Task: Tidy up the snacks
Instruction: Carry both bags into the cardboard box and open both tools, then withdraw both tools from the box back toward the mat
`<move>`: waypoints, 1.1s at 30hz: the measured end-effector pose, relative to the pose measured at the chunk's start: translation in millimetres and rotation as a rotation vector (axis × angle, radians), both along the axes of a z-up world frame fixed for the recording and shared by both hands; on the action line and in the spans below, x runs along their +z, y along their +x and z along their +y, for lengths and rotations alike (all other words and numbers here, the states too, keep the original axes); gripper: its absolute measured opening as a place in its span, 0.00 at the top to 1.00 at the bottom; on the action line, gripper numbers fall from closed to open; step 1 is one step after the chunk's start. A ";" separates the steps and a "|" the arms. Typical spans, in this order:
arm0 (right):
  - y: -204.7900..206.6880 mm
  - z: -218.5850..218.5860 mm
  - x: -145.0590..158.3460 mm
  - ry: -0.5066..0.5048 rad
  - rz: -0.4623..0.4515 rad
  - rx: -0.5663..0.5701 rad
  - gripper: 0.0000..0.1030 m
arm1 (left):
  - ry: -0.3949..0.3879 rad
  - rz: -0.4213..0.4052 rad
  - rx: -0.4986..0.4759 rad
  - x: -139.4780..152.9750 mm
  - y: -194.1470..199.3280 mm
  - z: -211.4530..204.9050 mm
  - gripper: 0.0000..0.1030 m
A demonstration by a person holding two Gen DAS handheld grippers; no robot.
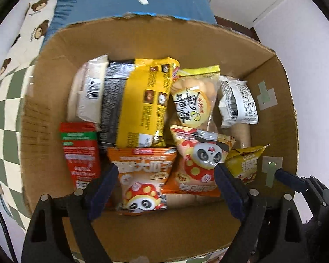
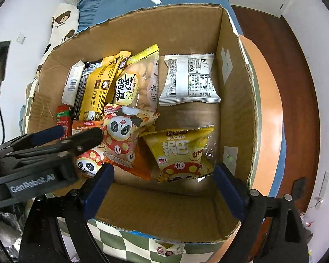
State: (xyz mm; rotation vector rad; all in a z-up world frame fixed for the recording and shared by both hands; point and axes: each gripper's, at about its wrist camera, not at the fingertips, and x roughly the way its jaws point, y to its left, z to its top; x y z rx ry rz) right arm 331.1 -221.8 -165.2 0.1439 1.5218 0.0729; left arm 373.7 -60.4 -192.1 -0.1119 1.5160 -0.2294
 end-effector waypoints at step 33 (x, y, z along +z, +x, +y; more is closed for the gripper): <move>-99.0 29.0 111.5 -0.048 -0.421 0.007 0.08 | 0.114 -0.456 0.063 103.3 -119.3 63.3 0.14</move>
